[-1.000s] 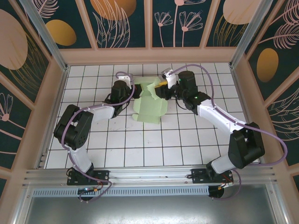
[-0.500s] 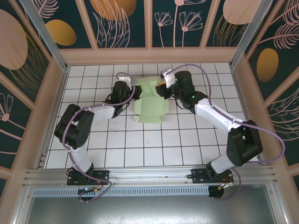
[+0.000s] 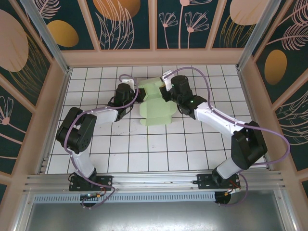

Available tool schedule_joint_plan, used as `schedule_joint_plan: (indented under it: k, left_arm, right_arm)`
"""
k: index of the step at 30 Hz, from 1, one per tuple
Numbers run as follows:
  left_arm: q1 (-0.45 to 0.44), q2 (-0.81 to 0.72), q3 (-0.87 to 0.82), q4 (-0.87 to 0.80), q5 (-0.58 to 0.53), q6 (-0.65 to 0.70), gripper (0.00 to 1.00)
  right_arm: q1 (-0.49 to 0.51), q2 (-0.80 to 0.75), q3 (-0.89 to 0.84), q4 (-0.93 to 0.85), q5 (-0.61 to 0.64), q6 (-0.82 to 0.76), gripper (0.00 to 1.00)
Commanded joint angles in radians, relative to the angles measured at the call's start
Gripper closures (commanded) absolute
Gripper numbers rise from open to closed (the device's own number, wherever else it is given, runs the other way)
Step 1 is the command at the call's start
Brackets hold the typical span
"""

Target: Fold the paper box

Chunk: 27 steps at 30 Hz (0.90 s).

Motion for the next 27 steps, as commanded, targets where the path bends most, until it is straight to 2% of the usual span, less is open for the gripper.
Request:
schedule_joint_plan:
  k: [1, 14, 16, 19, 23, 27]
  left_arm:
    - [-0.023, -0.037, 0.054, 0.113, 0.118, -0.026, 1.00]
    - [-0.024, -0.041, 0.060, 0.107, 0.132, -0.036, 1.00]
    - [-0.024, -0.041, 0.060, 0.108, 0.132, -0.038, 1.00]
    - [-0.023, -0.041, 0.059, 0.107, 0.131, -0.038, 1.00]
    - [-0.022, -0.042, 0.058, 0.107, 0.131, -0.038, 1.00]
    - [-0.023, -0.042, 0.058, 0.109, 0.134, -0.038, 1.00]
  right_arm:
    - [0.021, 0.051, 0.012, -0.017, 0.097, -0.022, 0.80]
    - [0.065, 0.114, 0.045, -0.019, 0.279, -0.057, 0.87]
    - [0.068, 0.116, 0.046, -0.022, 0.272, -0.055, 0.85]
    - [0.066, 0.099, 0.028, -0.007, 0.237, -0.046, 0.74]
    - [0.056, 0.082, 0.015, -0.007, 0.228, -0.033, 0.71]
    - [0.052, 0.080, 0.018, -0.024, 0.261, -0.034, 0.81]
